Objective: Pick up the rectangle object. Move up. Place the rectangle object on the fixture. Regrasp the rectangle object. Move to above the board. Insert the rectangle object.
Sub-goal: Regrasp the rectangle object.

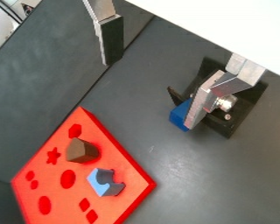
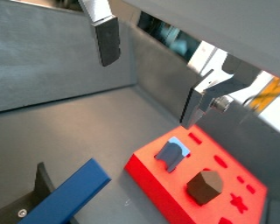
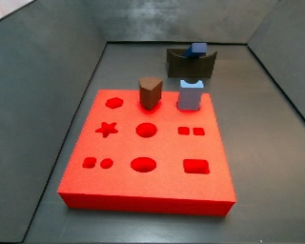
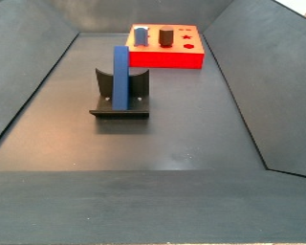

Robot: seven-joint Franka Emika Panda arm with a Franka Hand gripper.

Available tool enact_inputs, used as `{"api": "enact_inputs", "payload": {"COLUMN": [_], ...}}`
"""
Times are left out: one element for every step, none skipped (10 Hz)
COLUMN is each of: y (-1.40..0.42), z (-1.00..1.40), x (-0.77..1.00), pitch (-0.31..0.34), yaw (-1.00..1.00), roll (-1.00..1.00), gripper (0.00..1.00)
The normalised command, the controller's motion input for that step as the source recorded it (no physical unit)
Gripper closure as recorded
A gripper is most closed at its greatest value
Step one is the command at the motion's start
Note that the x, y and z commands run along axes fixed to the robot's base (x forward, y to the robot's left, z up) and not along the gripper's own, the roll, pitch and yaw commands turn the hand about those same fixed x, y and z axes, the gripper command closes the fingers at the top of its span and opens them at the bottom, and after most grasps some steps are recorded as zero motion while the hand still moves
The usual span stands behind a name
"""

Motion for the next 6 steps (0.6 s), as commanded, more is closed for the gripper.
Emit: {"api": "enact_inputs", "payload": {"y": [-0.16, 0.01, 0.01, -0.02, -0.02, -0.02], "z": [0.03, 0.04, 0.02, 0.01, 0.01, 0.01], "x": [-0.03, -0.03, -0.03, -0.02, -0.02, -0.01], "pitch": [0.016, 0.013, 0.009, 0.004, 0.002, -0.002], "yaw": [0.01, 0.01, 0.01, 0.01, 0.01, 0.01], "roll": [1.0, 1.0, 1.0, 1.0, 1.0, 1.0], "gripper": [0.0, 0.0, 0.0, 0.0, 0.0, 0.0]}}
